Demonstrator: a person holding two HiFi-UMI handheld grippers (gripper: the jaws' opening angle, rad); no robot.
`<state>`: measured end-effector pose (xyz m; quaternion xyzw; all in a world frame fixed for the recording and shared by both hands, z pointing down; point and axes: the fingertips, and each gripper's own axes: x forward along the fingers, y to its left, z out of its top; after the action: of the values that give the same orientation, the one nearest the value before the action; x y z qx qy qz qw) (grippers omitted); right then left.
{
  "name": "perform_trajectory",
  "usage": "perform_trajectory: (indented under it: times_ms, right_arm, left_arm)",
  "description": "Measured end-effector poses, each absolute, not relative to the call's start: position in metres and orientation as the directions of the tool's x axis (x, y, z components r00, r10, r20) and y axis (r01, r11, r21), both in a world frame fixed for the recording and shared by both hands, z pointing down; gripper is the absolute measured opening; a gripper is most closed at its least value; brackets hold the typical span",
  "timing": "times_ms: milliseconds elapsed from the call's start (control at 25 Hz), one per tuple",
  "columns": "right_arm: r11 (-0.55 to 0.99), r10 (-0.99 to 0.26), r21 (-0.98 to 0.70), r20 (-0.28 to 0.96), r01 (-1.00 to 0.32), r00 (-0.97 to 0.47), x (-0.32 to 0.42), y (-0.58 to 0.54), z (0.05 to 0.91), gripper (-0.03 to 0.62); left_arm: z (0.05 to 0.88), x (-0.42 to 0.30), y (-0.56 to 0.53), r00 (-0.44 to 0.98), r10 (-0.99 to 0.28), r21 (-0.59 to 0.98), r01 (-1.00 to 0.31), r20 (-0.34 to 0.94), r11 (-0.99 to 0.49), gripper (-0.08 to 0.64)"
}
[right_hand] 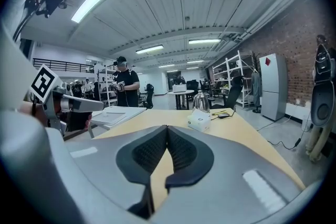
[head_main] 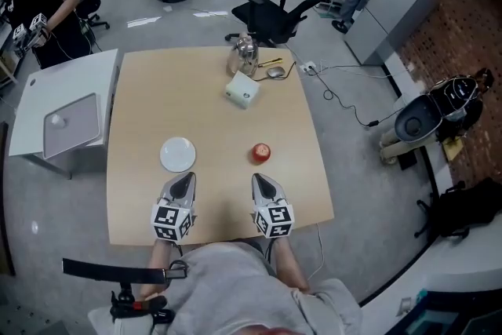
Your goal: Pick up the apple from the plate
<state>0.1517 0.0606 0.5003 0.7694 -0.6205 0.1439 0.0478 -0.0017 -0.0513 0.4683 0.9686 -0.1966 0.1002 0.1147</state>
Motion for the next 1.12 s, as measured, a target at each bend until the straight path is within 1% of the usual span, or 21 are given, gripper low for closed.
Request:
perform_trajectory:
  times_ms: [280, 1120]
  right_arm:
    - [-0.216, -0.947, -0.103, 0.264, -0.971, 0.182, 0.144, 0.059, 0.495, 0.007]
    - [-0.221, -0.943, -0.095, 0.273, -0.971, 0.189, 0.141, 0.058, 0.497, 0.006]
  left_arm:
    - [0.465, -0.004, -0.051, 0.906, -0.358, 0.177, -0.399, 0.224, -0.900, 0.020]
    - [0.467, -0.007, -0.048, 0.912, -0.344, 0.186, -0.387, 0.224, -0.903, 0.020]
